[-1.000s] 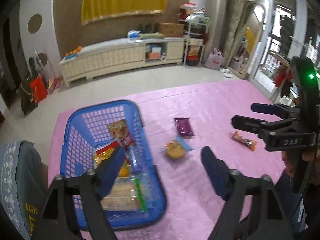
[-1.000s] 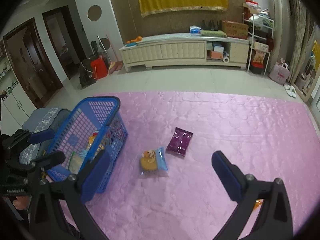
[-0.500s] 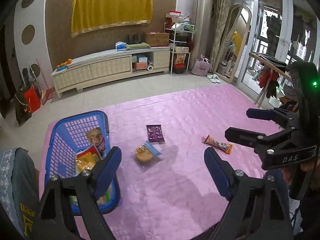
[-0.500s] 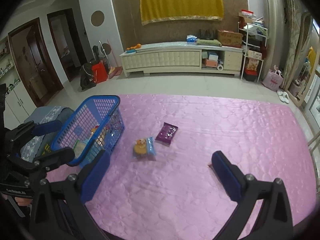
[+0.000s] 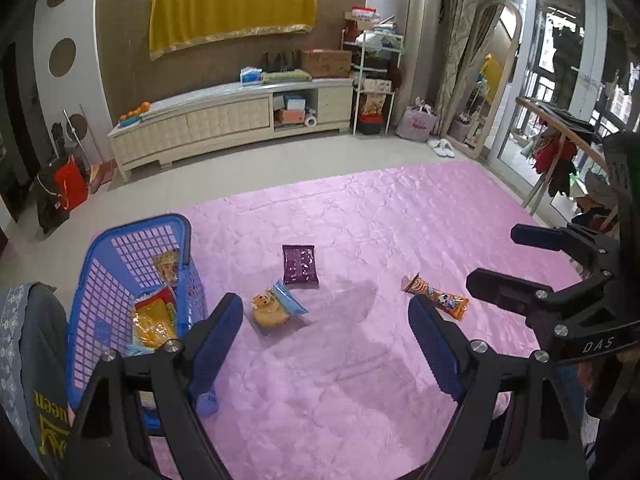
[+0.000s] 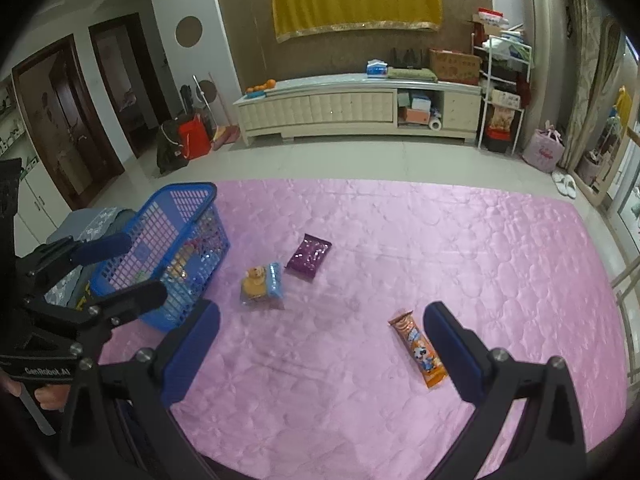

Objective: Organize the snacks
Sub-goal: 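Withdraw both grippers toward the bun packet and purple packet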

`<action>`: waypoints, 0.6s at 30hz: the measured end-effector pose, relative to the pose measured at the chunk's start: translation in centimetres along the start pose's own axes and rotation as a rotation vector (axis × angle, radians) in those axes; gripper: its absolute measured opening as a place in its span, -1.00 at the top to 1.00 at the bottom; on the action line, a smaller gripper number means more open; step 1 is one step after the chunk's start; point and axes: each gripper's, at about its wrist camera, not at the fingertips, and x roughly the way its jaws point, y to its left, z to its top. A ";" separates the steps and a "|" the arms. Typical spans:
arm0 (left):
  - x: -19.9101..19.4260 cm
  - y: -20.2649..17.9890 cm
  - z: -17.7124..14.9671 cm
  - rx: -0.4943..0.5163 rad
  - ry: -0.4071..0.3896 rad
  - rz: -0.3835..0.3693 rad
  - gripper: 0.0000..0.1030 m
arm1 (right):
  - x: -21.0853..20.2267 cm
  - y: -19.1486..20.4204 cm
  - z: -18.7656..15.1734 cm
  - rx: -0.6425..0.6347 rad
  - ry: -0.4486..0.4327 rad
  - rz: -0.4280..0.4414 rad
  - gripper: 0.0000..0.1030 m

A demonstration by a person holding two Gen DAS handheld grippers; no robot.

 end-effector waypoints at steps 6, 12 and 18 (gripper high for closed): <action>3.8 0.2 0.3 -0.028 0.054 0.036 -0.62 | 3.3 -1.9 0.5 0.032 0.031 0.019 -0.99; 8.9 1.5 0.3 -0.098 0.136 0.078 -0.62 | 7.4 -3.5 1.1 0.075 0.042 -0.039 -0.99; 13.3 4.0 0.2 -0.197 0.195 0.090 -0.61 | 13.1 -4.2 1.2 0.057 0.153 -0.039 -0.99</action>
